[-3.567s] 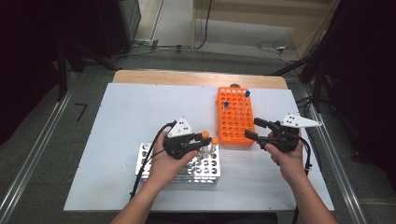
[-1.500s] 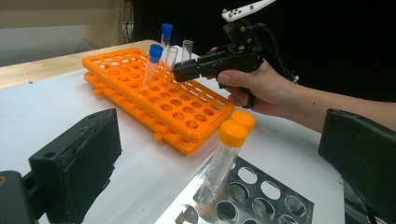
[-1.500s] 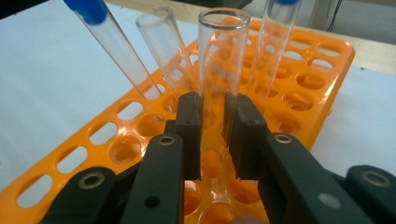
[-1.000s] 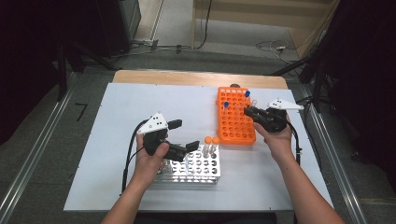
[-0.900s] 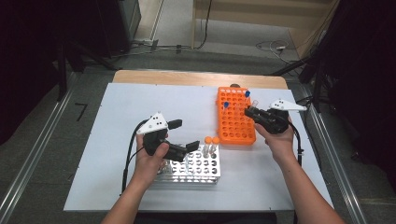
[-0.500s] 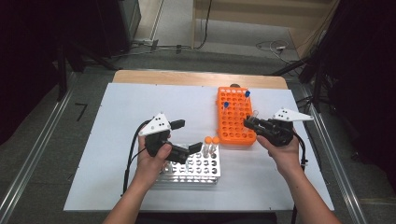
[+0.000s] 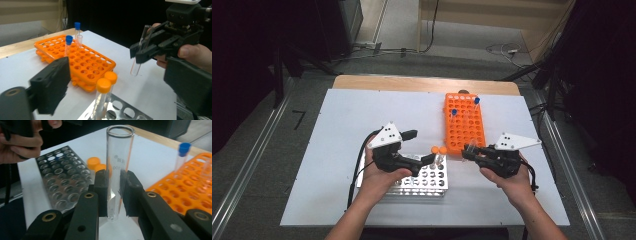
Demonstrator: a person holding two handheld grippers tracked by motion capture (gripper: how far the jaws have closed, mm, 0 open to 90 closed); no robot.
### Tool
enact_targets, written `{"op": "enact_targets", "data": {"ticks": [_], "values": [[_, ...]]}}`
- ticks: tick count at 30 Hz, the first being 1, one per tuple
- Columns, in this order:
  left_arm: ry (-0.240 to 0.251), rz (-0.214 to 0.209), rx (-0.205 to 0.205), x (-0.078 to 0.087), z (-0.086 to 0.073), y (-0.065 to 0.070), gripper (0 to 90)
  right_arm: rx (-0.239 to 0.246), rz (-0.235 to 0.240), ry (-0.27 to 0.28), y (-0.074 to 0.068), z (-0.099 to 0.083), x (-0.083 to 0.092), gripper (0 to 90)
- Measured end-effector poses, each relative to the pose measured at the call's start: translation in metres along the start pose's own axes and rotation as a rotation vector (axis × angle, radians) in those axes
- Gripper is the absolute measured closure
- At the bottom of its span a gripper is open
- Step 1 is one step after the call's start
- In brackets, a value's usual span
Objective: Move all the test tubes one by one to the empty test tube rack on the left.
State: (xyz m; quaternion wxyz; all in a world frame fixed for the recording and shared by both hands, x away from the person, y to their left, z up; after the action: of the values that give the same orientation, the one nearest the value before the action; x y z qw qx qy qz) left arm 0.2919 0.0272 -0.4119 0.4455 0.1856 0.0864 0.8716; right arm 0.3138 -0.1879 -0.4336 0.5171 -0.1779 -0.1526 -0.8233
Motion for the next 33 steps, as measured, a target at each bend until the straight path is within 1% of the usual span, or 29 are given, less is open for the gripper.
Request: {"op": "enact_targets", "data": {"ticks": [2, 5, 7, 9, 11, 14, 17, 19, 20, 23, 27, 29, 30, 33], "values": [[-0.004, -0.006, -0.017, -0.003, 0.001, 0.006, 18.6, 0.011, 0.012, -0.001, -0.005, 0.002, -0.003, 73.9], [-0.007, -0.044, -0.039, -0.008, 0.001, 0.016, 28.8, 0.019, 0.031, -0.002, -0.012, 0.005, -0.005, 73.9], [-0.004, -0.079, -0.04, -0.01, 0.001, 0.022, 36.9, 0.023, 0.043, -0.003, -0.015, 0.006, -0.007, 73.9], [-0.005, -0.097, -0.041, -0.013, 0.002, 0.025, 42.0, 0.024, 0.052, -0.007, -0.018, 0.007, -0.009, 73.9], [-0.009, -0.126, -0.037, -0.015, 0.003, 0.029, 48.2, 0.026, 0.065, -0.005, -0.022, 0.008, -0.011, 73.9], [-0.016, -0.147, -0.044, -0.02, 0.002, 0.034, 52.1, 0.032, 0.079, -0.005, -0.028, 0.01, -0.015, 73.9], [-0.017, -0.165, -0.038, -0.024, 0.003, 0.037, 55.7, 0.037, 0.094, -0.009, -0.033, 0.011, -0.019, 73.9], [-0.02, -0.192, -0.031, -0.027, 0.003, 0.039, 59.0, 0.042, 0.101, -0.011, -0.037, 0.011, -0.022, 73.9], [-0.024, -0.198, -0.033, -0.029, 0.002, 0.04, 60.9, 0.04, 0.102, -0.014, -0.039, 0.012, -0.023, 73.9], [-0.039, -0.2, -0.041, -0.033, 0.001, 0.041, 66.3, 0.041, 0.107, -0.014, -0.042, 0.011, -0.024, 73.9], [-0.051, -0.193, -0.05, -0.036, 0.0, 0.041, 73.2, 0.04, 0.107, -0.013, -0.043, 0.011, -0.023, 73.9], [-0.054, -0.196, -0.054, -0.037, 0.0, 0.041, 74.4, 0.038, 0.108, -0.013, -0.043, 0.01, -0.022, 73.9], [-0.053, -0.193, -0.059, -0.037, 0.0, 0.042, 74.5, 0.037, 0.106, -0.013, -0.043, 0.01, -0.021, 73.9], [-0.063, -0.168, -0.098, -0.039, -0.002, 0.043, 74.7, 0.025, 0.111, -0.005, -0.042, 0.01, -0.021, 73.9]]}}
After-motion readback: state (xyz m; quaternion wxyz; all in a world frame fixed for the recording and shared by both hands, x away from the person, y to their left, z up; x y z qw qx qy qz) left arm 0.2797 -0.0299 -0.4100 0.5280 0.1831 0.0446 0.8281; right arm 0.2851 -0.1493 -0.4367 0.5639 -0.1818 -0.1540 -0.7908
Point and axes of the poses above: each handheld gripper's, and its own axes: x roughly backward along the jaws, z roughly out of its top, y roughly to its right, the point moved 6 cm from there along -x, roughly forward along the jaws, and after that the axes turned 9 degrees about x, right-handed, at the moved point
